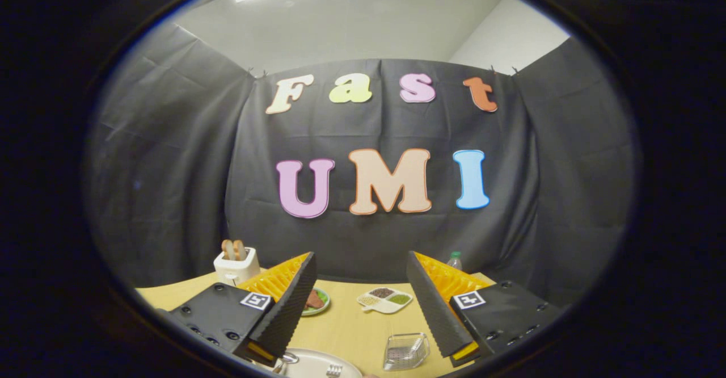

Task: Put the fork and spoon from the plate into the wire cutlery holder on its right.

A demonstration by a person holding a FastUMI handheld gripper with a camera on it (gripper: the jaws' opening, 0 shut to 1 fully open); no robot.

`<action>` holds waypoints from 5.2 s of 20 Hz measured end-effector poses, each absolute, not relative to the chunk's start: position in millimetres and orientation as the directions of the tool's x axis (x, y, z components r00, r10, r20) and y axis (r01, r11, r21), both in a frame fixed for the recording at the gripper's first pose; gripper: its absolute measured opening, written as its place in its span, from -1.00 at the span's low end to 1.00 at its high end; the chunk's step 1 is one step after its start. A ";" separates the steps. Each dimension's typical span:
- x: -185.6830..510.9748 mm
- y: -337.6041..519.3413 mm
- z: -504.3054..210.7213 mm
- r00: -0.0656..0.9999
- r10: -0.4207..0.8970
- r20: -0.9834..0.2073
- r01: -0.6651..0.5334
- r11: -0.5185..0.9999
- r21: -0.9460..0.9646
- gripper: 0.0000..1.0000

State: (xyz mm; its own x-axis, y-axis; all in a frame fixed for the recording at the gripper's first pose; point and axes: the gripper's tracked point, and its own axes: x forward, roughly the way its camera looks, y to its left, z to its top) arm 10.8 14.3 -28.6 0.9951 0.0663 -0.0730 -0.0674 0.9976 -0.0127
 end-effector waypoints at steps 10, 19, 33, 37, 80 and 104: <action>10.2 29.9 -64.9 0.978 0.118 -0.171 -0.121 0.993 -0.002 0.99; -10.4 40.4 -125.0 0.928 0.123 -0.352 -0.140 0.990 -0.022 1.00; -53.4 46.9 -231.4 0.760 0.149 -0.633 -0.217 0.976 -0.031 1.00; -71.4 48.4 -268.3 0.681 0.156 -0.715 -0.236 0.972 -0.012 1.00; -117.7 40.0 -339.2 0.288 0.121 -0.950 -0.374 0.928 0.005 -0.85; -16.8 -61.7 -245.4 0.329 0.044 -0.943 -0.439 0.891 -0.112 -0.85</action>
